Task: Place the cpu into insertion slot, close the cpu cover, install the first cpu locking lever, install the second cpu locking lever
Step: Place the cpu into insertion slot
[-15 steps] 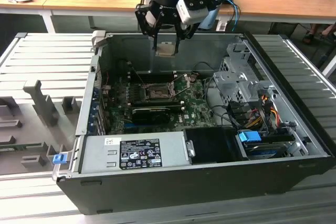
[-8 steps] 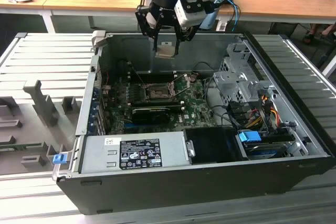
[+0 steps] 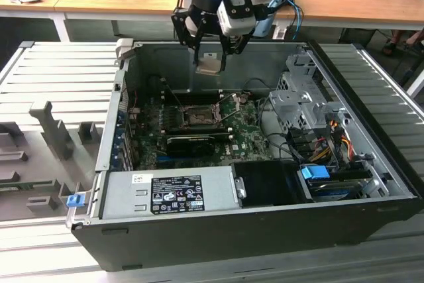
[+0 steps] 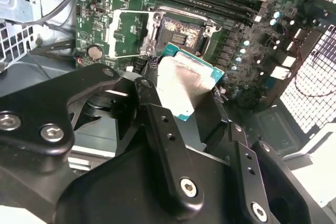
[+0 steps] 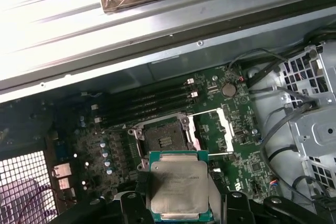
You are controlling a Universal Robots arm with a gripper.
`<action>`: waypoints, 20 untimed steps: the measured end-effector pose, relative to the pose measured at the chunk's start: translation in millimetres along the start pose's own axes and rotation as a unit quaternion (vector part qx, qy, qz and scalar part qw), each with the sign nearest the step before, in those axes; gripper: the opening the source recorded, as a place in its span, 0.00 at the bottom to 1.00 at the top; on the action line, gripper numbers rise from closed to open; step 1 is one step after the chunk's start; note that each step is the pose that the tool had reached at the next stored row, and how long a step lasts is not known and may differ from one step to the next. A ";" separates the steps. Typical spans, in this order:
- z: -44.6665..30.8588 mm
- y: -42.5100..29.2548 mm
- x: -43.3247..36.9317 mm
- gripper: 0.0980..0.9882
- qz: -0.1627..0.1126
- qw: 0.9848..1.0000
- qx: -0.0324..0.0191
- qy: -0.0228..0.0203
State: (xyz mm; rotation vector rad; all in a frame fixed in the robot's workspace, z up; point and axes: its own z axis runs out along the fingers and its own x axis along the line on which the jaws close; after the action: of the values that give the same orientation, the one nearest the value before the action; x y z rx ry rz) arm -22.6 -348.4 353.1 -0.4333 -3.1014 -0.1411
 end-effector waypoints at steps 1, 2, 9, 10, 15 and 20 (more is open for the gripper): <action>0.6 0.0 0.0 0.48 0.007 1.000 0.000 -0.001; 0.9 -0.1 0.0 0.48 0.012 1.000 0.000 -0.001; 2.7 -0.2 0.0 0.48 0.048 0.999 -0.001 -0.004; 2.9 -0.2 -0.1 0.48 0.052 0.999 -0.001 -0.005; 5.0 -0.4 -0.1 0.48 0.085 0.996 -0.002 -0.008; 8.8 -0.8 -0.2 0.48 0.144 0.989 -0.003 -0.013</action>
State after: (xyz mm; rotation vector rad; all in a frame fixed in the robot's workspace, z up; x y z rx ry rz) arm -22.5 -348.4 344.3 -0.8822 -3.0184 -0.1419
